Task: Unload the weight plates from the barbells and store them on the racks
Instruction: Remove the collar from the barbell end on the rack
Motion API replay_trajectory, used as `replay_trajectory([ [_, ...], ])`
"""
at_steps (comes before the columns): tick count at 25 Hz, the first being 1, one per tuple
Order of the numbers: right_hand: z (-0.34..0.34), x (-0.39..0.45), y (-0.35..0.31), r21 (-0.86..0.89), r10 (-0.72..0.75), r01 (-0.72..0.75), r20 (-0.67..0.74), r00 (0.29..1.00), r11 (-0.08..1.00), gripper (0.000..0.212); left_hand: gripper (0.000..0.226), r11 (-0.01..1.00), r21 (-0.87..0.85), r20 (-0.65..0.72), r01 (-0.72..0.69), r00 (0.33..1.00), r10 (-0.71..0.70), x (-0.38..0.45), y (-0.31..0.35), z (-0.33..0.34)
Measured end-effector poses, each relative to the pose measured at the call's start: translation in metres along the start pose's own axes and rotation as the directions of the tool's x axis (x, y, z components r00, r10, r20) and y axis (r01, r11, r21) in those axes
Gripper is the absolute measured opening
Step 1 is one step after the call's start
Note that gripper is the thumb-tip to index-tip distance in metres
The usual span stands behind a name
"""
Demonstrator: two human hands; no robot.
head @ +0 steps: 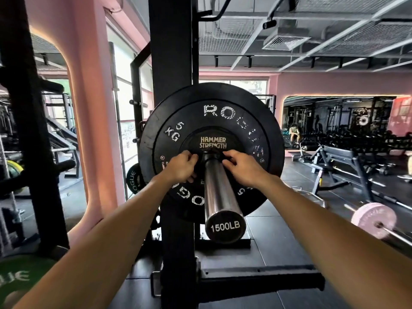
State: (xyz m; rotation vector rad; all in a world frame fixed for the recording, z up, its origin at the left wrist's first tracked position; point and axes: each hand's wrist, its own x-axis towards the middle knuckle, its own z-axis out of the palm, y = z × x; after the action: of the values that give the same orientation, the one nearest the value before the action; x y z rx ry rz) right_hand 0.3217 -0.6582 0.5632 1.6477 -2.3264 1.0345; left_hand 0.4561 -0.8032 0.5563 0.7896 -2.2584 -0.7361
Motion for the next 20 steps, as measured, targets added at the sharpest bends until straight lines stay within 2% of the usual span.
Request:
replay_trajectory([
  [6,0.004,0.004,0.014,0.090,-0.015,0.018,-0.028,0.999,0.996,0.036,0.023,1.000,-0.002,-0.072,-0.021,0.997,0.020,-0.001,0.020,0.008],
  [13,0.014,-0.004,0.012,0.217,0.024,-0.007,-0.074,0.997,0.976,0.032,0.006,0.999,-0.045,-0.025,-0.022,0.999,0.021,0.004,0.028,0.002],
  [20,0.026,-0.016,0.010,0.362,0.075,-0.042,-0.078,0.994,0.931,0.037,0.013,0.986,-0.162,-0.049,-0.043,0.998,0.035,0.007,0.018,0.007],
])
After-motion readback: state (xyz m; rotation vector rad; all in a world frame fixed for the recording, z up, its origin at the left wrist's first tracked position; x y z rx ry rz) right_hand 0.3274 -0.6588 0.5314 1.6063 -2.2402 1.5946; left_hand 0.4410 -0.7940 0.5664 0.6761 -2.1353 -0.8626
